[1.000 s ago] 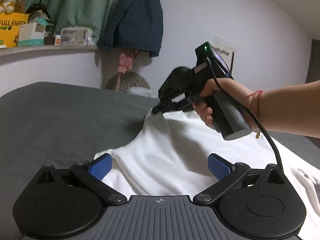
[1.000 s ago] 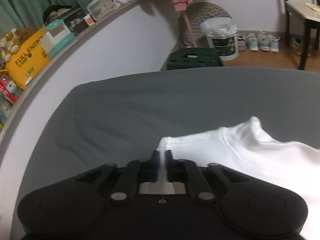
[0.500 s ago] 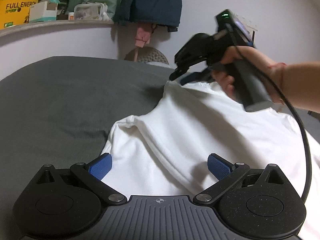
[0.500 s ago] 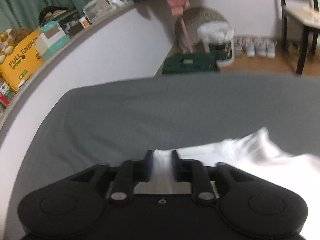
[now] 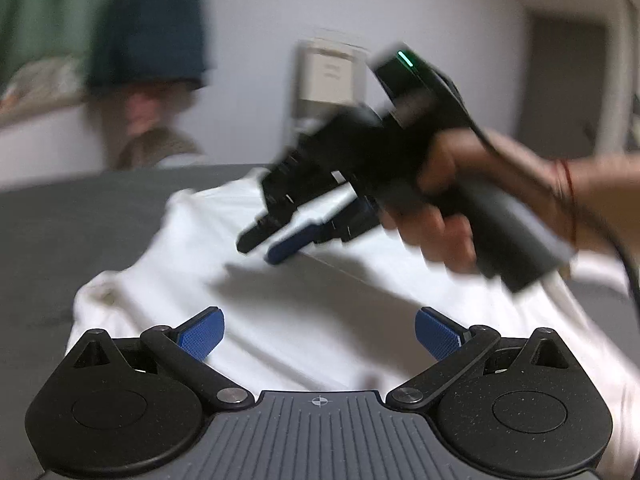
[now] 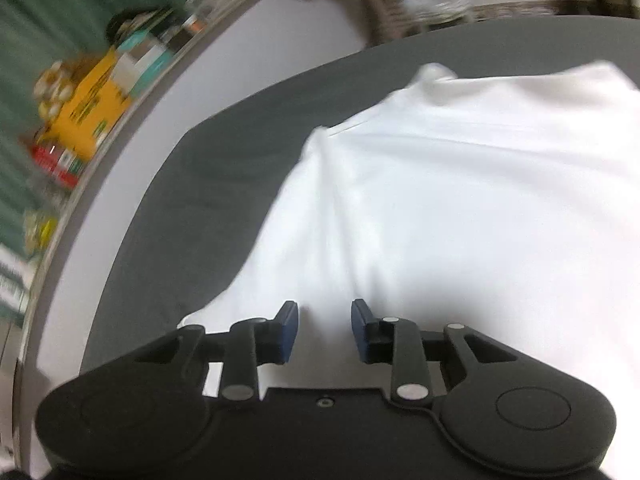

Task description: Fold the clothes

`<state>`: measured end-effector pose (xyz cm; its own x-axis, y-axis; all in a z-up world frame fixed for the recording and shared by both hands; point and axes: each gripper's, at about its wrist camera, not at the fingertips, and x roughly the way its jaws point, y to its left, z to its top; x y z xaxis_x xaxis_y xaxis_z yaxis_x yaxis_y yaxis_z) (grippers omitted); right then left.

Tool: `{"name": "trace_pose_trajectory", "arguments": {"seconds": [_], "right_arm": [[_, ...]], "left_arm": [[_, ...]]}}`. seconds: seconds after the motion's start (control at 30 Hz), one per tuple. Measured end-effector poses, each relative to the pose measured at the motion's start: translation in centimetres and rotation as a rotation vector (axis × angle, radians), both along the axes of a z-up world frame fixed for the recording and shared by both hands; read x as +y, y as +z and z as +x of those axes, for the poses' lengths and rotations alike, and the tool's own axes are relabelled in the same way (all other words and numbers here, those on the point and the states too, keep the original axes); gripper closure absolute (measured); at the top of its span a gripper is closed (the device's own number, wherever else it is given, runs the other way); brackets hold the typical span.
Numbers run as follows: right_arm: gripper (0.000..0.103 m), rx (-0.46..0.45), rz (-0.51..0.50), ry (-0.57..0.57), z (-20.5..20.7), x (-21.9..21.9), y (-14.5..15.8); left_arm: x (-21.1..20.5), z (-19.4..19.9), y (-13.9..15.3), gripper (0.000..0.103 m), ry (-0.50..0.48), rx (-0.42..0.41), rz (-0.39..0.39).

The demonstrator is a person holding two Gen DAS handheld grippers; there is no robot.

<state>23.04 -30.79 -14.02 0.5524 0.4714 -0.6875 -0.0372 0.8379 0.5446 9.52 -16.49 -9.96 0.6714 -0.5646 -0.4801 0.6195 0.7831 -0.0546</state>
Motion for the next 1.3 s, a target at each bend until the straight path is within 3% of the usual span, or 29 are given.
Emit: {"name": "trace_pose_trajectory", "arguments": {"seconds": [0.07, 0.1, 0.13, 0.23, 0.3, 0.43, 0.53, 0.6, 0.63, 0.7, 0.73, 0.8, 0.83, 0.93, 0.97, 1.07, 1.1, 1.2, 1.3], "right_arm": [[0.052, -0.018, -0.03, 0.008, -2.7, -0.5, 0.7], [0.048, -0.007, -0.058, 0.008, -3.9, -0.8, 0.6], [0.047, 0.004, -0.086, 0.009, -5.1, -1.1, 0.4], [0.067, 0.035, -0.171, 0.002, -8.7, -1.9, 0.0], [0.064, 0.035, -0.226, -0.079, -11.1, -2.8, 0.8], [0.059, 0.003, -0.124, -0.082, -16.9, -3.2, 1.4], [0.057, 0.053, -0.212, -0.111, -19.3, -2.4, 0.5], [0.07, 0.069, -0.248, -0.174, -20.7, -3.2, 0.3], [0.069, 0.061, -0.257, -0.211, -21.6, -3.7, 0.5], [0.067, 0.031, -0.253, -0.254, -23.6, -4.0, 1.6], [0.062, 0.008, -0.232, -0.259, -24.6, -4.0, 2.1], [0.053, -0.011, -0.173, -0.216, -26.5, -3.0, 2.6], [0.052, -0.007, -0.163, -0.19, -27.1, -2.4, 2.6], [0.052, 0.114, -0.261, -0.13, -27.8, -0.4, 1.0], [0.057, 0.119, -0.286, -0.128, -28.4, -0.3, 0.8], [0.057, 0.032, -0.273, -0.184, -29.8, -1.5, 3.2], [0.055, -0.008, -0.258, -0.272, -30.5, -3.1, 4.0], [0.038, -0.12, -0.206, -0.544, -32.7, -8.1, 6.4], [0.037, -0.106, -0.073, -0.832, -35.1, -15.2, 6.1]], "left_arm": [[-1.2, -1.4, 0.5, 0.001, -0.094, -0.065, 0.075], [-1.6, -1.9, 0.5, 0.001, -0.142, -0.067, 0.095], [-2.0, -2.3, 0.4, 0.001, -0.189, -0.068, 0.114], [-3.5, -3.5, -0.9, 0.001, -0.308, 0.026, 0.228], [-4.1, -4.2, -1.6, 0.001, -0.356, 0.072, 0.291], [-3.5, -4.5, -0.2, 0.001, -0.38, 0.116, 0.277], [-2.8, -5.5, 0.5, 0.001, -0.423, 0.15, 0.253], [-2.8, -6.8, 0.2, 0.001, -0.47, 0.167, 0.304], [-3.0, -7.5, 0.0, 0.001, -0.494, 0.175, 0.341], [-3.2, -8.9, 0.0, 0.001, -0.526, 0.138, 0.416], [-3.1, -9.7, 0.2, 0.001, -0.541, 0.102, 0.436], [-3.0, -10.4, 1.1, 0.001, -0.559, 0.025, 0.436], [-2.9, -10.8, 1.6, 0.001, -0.562, 0.008, 0.426], [-3.2, -10.3, 3.3, 0.001, -0.524, 0.029, 0.395], [-3.0, -10.5, 3.9, 0.001, -0.501, 0.034, 0.387], [-2.2, -11.1, 5.7, 0.001, -0.412, 0.026, 0.347], [-1.8, -11.2, 6.3, 0.001, -0.379, 0.02, 0.33], [-0.9, -11.9, 7.9, 0.001, -0.253, -0.012, 0.261], [0.0, -12.8, 9.1, 0.001, -0.144, -0.056, 0.204]]}}
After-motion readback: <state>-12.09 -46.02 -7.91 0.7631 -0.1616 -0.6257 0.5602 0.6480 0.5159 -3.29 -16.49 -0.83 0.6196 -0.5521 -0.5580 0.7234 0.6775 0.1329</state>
